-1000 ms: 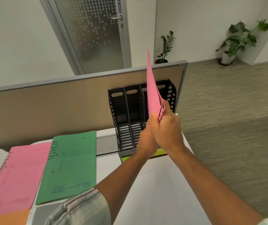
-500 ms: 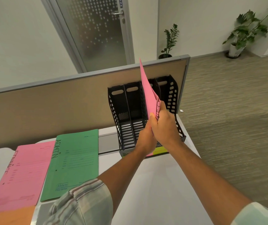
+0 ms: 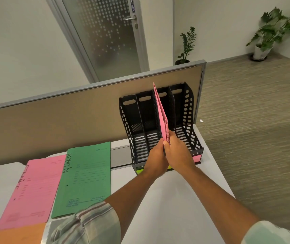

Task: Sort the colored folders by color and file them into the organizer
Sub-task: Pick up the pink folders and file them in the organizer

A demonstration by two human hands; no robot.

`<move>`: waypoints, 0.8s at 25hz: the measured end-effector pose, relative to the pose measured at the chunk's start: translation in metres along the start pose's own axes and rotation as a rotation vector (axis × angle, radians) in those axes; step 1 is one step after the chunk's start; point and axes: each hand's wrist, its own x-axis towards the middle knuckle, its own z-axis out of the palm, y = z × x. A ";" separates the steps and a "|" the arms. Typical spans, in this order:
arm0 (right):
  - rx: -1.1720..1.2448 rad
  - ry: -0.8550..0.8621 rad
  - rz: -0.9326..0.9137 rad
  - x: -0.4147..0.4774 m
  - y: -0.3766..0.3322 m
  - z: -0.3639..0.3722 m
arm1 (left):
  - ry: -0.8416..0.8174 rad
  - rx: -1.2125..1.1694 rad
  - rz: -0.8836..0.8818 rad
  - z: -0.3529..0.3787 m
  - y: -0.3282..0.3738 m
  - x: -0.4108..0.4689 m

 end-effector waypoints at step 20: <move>-0.458 0.007 -0.127 -0.154 -0.037 0.121 | 0.048 0.696 0.055 -0.109 -0.151 -0.156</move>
